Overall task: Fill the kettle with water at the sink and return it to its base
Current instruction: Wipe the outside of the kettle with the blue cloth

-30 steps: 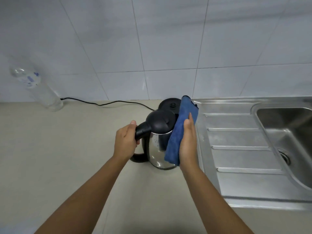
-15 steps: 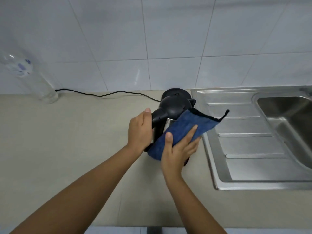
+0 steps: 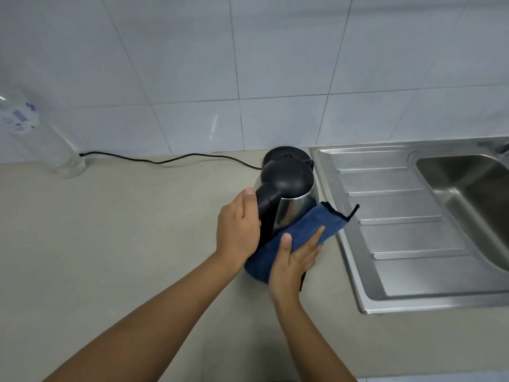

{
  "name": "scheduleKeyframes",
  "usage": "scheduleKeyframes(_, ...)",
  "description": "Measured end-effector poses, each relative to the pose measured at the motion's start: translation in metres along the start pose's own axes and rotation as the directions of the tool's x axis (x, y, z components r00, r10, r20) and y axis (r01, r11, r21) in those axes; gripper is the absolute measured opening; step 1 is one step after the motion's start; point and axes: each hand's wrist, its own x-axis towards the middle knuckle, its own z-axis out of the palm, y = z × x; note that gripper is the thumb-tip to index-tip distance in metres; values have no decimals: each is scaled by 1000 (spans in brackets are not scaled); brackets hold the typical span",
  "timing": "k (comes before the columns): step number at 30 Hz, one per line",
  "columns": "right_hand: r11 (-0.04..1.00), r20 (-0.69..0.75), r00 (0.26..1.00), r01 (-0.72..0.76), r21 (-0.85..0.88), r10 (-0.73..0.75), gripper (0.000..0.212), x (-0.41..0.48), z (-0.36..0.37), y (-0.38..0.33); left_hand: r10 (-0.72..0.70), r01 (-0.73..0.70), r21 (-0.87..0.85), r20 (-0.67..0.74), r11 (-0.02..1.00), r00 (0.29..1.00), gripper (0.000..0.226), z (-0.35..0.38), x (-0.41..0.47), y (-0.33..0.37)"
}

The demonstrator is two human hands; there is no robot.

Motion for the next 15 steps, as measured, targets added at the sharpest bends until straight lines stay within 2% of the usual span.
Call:
scheduleKeyframes(2,997,-107,992,71,31,-67,111,10,3,-32,20,-20,1,-4,1000,1000,42,0,0,0)
scheduleKeyframes(4,986,-187,968,168,-12,-167,92,26,2,-65,32,-32,7,-1,999,1000,41,-1,1,1)
scheduleKeyframes(6,983,-161,970,184,-1,-182,83,50,-3,-83,27,-27,12,12,1000,1000,43,-1,1,0)
scheduleKeyframes(7,983,-88,981,178,50,-173,83,65,-8,-84,17,-17,4,22,1000,1000,44,0,2,0)
scheduleKeyframes(9,983,97,993,47,179,-65,89,92,-26,-81,-9,10,-10,43,1000,999,44,-1,3,-1)
scheduleKeyframes(11,969,239,965,-156,191,108,87,101,-45,-70,-20,22,-32,62,999,998,44,-2,5,-1)
scheduleKeyframes(13,949,252,938,-280,147,238,71,99,-54,-49,-15,18,-51,68,999,998,45,-3,8,-2)
scheduleKeyframes(15,927,179,941,-321,192,288,68,90,-51,-32,4,-2,-45,46,999,999,44,-2,10,-2)
